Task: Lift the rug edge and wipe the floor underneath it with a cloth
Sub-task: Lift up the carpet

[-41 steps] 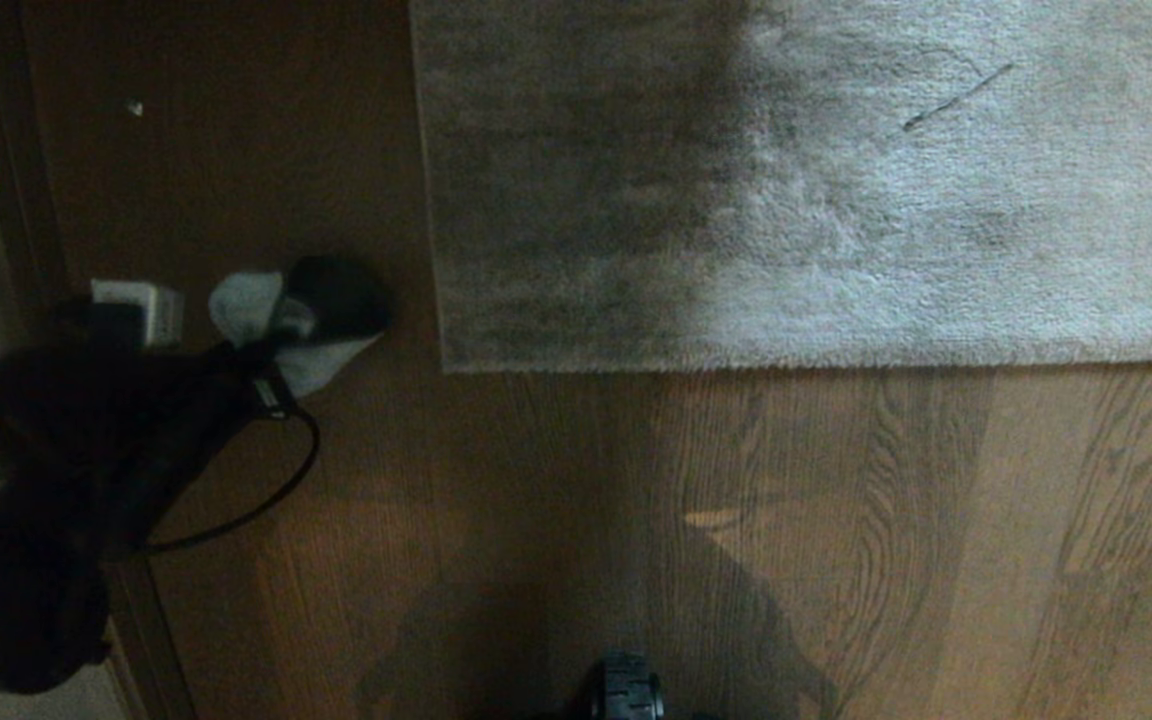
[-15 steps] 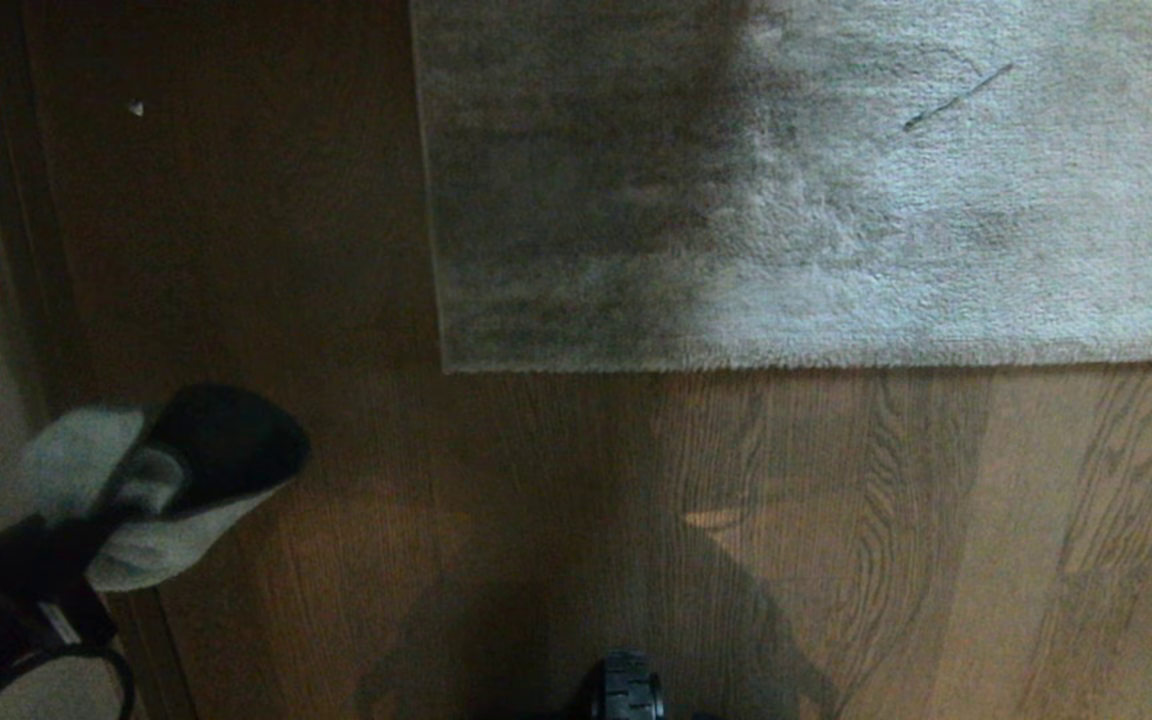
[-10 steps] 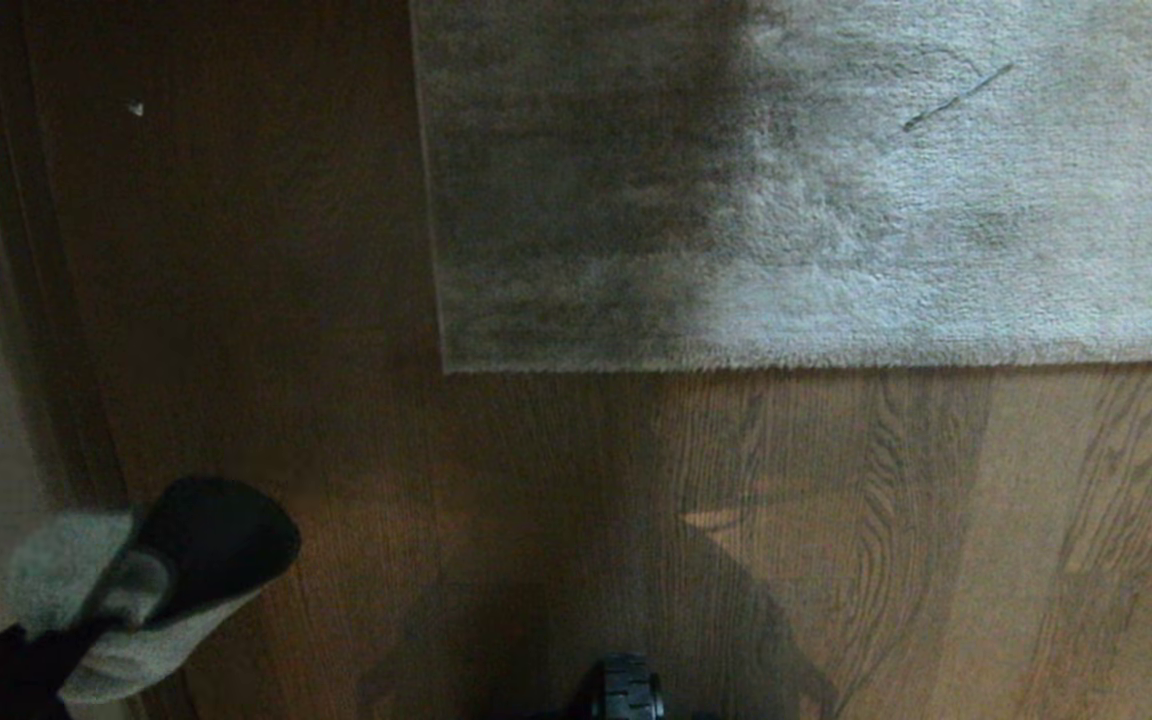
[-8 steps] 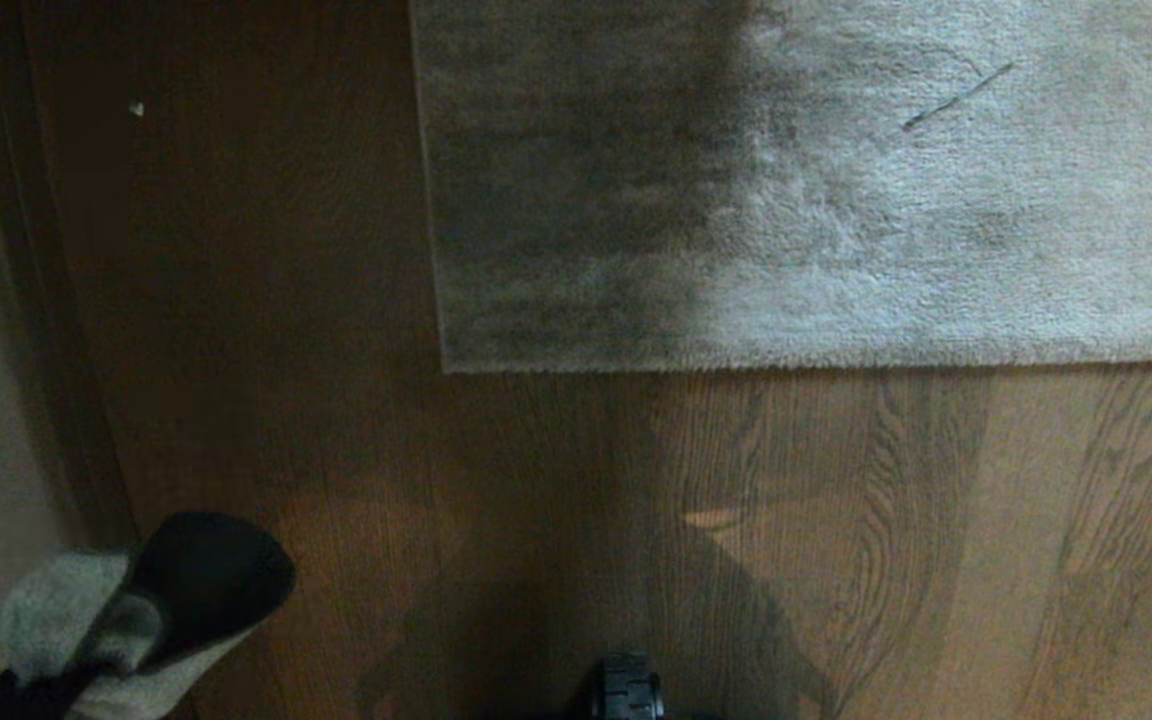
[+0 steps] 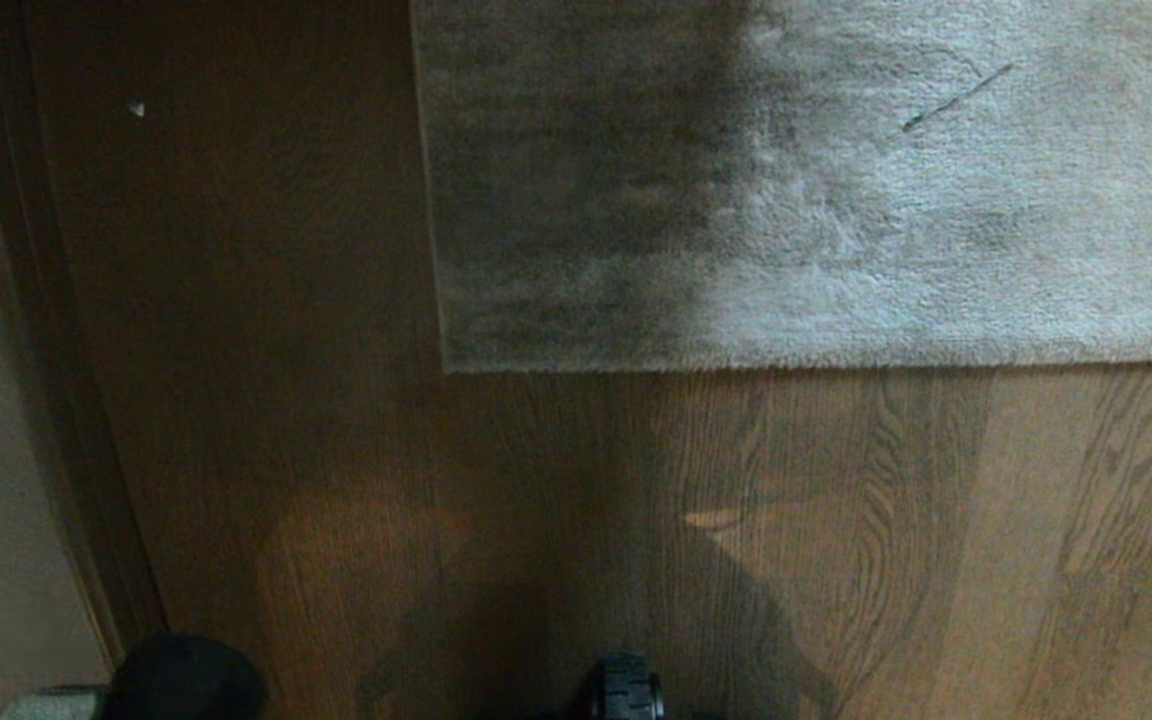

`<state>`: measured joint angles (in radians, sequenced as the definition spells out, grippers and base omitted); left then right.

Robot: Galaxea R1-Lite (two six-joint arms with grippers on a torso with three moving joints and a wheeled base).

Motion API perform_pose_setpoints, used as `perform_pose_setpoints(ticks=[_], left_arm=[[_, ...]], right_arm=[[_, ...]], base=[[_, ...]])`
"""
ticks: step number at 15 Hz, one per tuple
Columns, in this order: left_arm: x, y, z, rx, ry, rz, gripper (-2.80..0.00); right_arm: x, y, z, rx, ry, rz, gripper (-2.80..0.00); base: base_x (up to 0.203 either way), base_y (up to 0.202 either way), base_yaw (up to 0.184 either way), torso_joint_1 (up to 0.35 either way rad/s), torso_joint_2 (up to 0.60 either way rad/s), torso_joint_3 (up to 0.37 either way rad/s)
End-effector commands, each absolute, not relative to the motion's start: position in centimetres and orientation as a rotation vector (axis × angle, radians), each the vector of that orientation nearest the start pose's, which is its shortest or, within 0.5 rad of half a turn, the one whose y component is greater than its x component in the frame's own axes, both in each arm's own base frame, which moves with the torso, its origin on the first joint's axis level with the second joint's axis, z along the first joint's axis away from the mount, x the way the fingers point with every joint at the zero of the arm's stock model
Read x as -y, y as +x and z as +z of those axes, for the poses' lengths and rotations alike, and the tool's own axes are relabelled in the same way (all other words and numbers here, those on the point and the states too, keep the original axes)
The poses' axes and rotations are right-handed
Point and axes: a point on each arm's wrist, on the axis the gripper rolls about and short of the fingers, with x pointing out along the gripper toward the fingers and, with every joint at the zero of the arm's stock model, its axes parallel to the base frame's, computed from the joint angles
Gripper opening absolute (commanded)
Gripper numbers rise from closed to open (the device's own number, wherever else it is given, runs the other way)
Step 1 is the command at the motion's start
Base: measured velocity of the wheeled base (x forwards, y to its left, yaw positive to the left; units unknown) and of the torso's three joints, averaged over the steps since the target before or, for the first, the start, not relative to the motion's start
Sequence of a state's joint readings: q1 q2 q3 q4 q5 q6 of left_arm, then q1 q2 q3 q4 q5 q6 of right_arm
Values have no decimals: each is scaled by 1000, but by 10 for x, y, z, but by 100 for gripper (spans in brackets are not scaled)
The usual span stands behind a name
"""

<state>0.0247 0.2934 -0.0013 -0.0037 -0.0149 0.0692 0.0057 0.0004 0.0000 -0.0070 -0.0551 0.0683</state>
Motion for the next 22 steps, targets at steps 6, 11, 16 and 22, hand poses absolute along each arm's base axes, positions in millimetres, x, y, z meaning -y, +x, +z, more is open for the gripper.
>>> perform_pose_setpoints(ticks=[6,11,16,22], left_arm=[[0,-5,79,-232,61,8,-280],[0,-5,79,-232,59,9,-280],[0,-5,79,-229,59,7,-280],[0,-17,77,-84,63,-22,-280]], right_arm=[[1,-23,76,9,69,-49,-280],[1,-23,76,9,69,-49,-280],[1,-23,76,9,69,-49,-280],[1,-23,76,9,69,-49,-280]], base=[[0,0,0,0,0,0],[0,0,0,0,0,0],[0,0,0,0,0,0],[0,0,0,0,0,0]])
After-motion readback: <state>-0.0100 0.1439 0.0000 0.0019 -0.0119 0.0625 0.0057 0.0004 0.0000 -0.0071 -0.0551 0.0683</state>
